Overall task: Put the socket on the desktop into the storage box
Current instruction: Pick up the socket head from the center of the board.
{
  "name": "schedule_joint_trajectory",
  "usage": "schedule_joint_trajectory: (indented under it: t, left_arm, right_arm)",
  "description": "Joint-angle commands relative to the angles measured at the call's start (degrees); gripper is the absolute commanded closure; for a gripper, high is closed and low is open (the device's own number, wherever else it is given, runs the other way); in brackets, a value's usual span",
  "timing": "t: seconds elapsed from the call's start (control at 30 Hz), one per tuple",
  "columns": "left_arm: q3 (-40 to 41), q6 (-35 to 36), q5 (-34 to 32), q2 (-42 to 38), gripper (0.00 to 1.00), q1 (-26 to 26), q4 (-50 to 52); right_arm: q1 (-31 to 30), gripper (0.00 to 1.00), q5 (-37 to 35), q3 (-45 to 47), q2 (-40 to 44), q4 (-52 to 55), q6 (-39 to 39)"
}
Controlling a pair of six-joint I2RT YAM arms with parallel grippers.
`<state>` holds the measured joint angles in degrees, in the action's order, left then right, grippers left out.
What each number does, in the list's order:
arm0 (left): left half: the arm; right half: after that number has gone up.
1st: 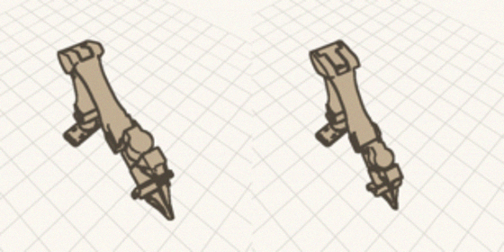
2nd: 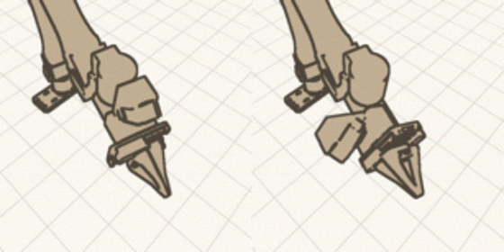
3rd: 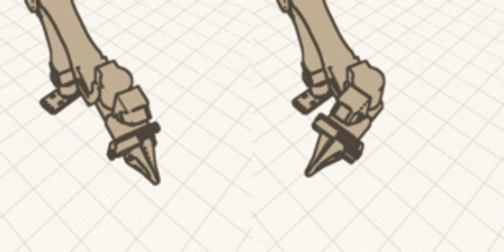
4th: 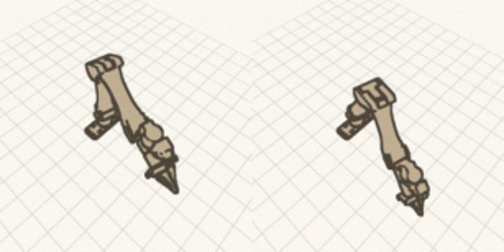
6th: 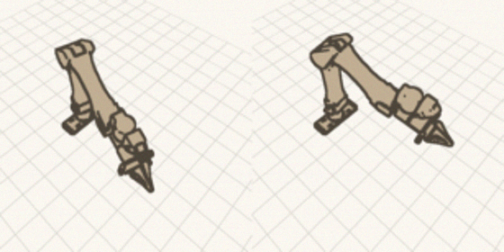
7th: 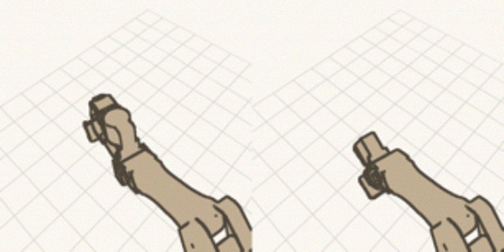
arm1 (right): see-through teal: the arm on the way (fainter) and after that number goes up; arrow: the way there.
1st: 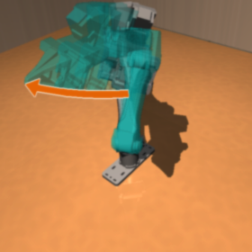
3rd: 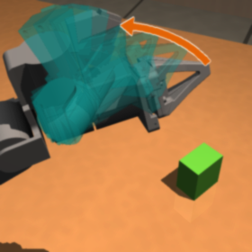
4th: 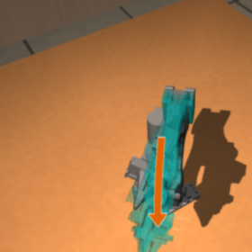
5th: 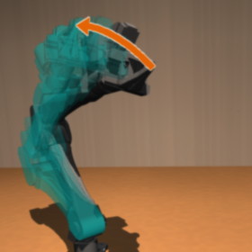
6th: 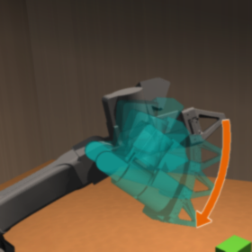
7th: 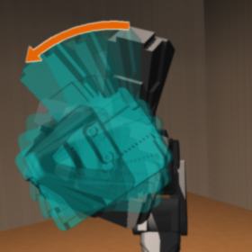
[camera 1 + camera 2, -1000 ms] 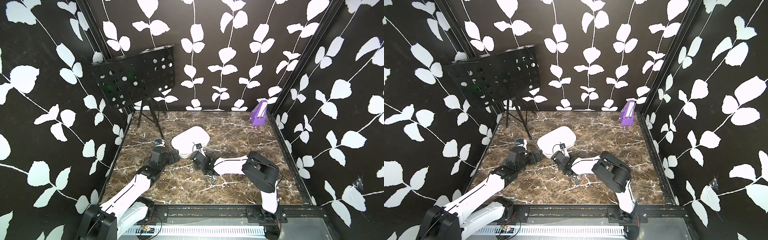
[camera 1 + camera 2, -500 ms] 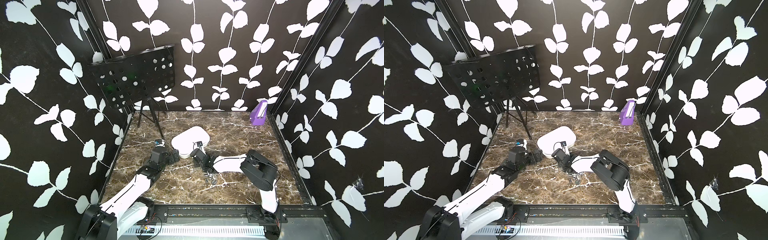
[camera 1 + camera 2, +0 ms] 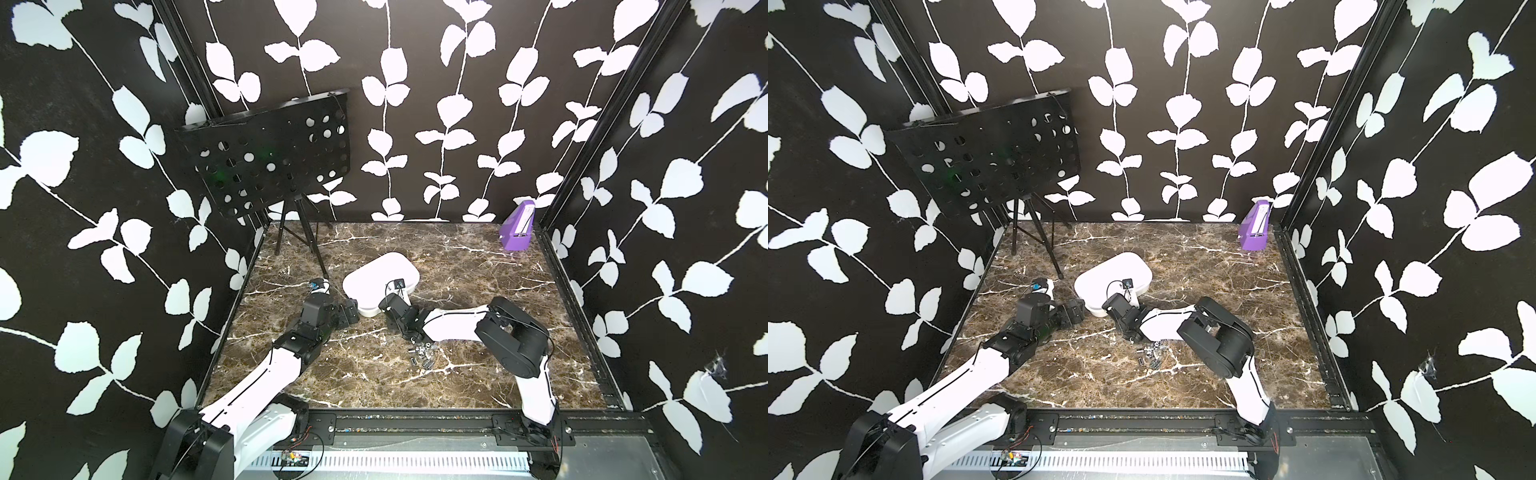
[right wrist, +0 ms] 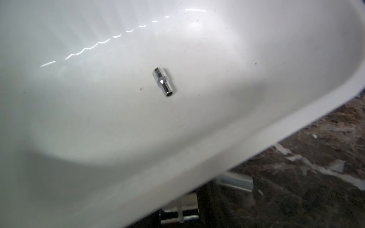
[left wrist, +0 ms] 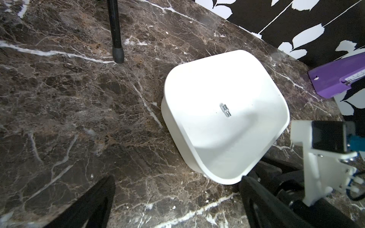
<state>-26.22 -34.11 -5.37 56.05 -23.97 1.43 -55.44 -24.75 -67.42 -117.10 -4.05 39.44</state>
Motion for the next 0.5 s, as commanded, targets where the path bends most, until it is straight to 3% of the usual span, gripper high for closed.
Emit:
schedule_joint_trajectory:
  t: [0.0,0.47]
  left_arm:
    - [-1.21,-0.34,0.00,-0.42,0.01,-0.13,0.60]
    - [-1.21,-0.26,-0.20,-0.63,0.01,-0.16,0.68]
  right_arm:
    - [0.55,0.64,0.76,-0.83,-2.58,2.87,0.81]
    - [-0.25,0.78,1.29,1.51,1.53,3.53,-0.03]
